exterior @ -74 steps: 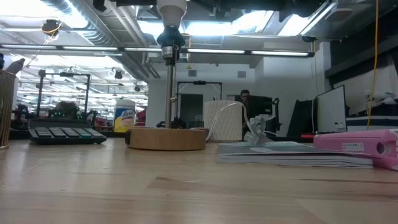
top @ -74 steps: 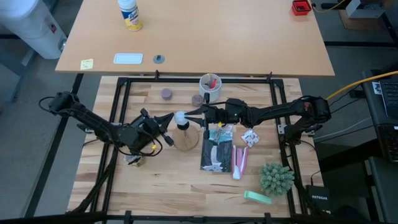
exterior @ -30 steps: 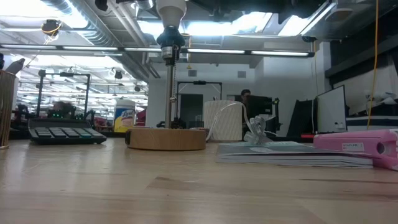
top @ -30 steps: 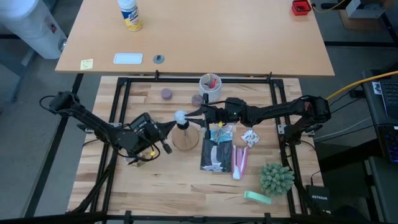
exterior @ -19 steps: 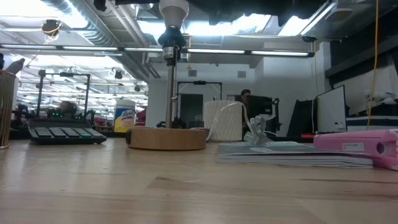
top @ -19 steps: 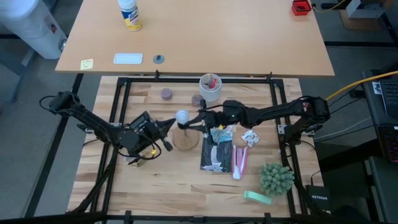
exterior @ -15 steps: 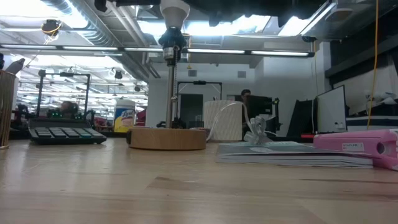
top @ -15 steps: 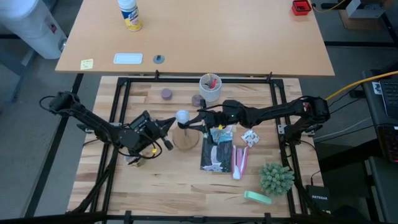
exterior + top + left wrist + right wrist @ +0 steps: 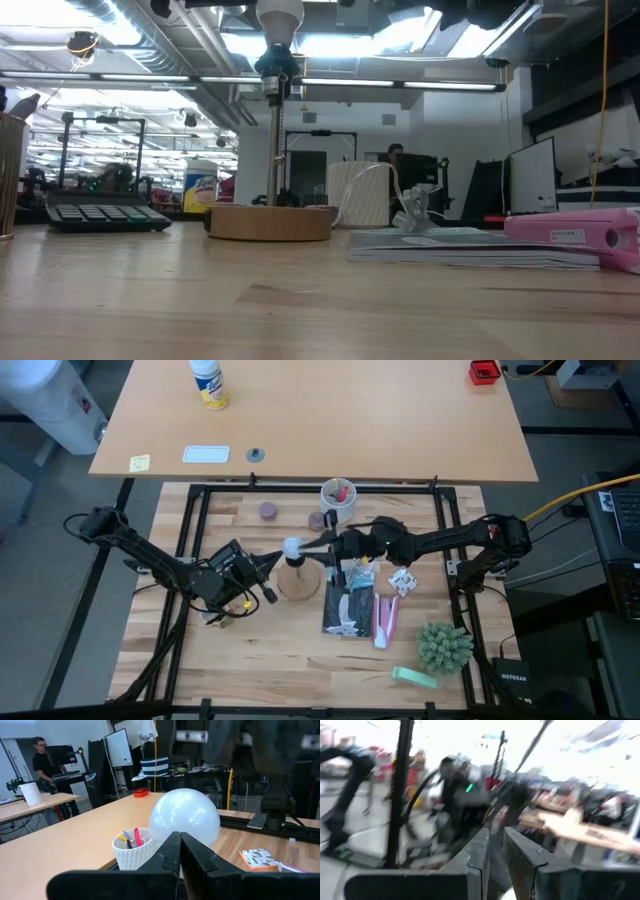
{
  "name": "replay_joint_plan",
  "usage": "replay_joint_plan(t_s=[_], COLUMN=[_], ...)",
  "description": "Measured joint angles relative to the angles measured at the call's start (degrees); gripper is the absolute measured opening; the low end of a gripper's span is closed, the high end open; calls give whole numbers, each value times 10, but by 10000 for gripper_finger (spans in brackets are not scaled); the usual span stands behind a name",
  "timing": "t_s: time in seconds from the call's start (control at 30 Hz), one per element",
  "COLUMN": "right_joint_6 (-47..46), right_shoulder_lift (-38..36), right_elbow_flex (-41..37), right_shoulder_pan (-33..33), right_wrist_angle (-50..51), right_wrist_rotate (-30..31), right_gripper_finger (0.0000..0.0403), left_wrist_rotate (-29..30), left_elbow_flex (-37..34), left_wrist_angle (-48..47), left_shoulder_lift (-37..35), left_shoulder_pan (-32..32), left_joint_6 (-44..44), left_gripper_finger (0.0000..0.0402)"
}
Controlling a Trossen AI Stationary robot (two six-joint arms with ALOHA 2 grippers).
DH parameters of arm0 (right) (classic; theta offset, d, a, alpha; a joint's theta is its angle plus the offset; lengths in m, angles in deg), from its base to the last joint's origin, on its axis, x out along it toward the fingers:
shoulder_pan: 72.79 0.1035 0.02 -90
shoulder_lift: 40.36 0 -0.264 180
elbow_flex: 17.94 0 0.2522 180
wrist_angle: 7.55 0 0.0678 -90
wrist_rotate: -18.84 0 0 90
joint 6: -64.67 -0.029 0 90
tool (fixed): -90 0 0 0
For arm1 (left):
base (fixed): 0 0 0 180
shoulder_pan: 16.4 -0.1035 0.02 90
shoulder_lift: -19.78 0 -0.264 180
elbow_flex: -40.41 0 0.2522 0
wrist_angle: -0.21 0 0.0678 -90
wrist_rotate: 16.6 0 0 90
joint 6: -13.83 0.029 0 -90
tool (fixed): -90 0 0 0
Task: Screw lightbulb
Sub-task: Insert the lightbulb into the lamp
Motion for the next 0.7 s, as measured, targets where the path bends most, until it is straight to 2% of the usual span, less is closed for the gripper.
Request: replay_joint_plan(t_s=[0.17, 0.3, 0.5, 0.7], right_joint_6=[27, 26, 26, 29], right_shoulder_lift=[0, 20, 72, 79], right_elbow_flex=[4, 42, 106, 111], right_shoulder_pan=[-6, -13, -15, -15], right_wrist_angle=[-19, 16, 127, 134], right_wrist_rotate=[40, 28, 25, 25], right_gripper_finger=[62, 62, 62, 62], left_wrist_rotate=[0, -9, -15, -14], left_elbow_flex=[0, 0, 0, 0], left_wrist_angle=[0, 1, 1, 0], left_shoulder_lift=[0, 0, 0, 0], left_shoulder_pan=[0, 2, 9, 11], left_joint_6=[-1, -17, -16, -10], left_gripper_finger=[1, 1, 1, 1])
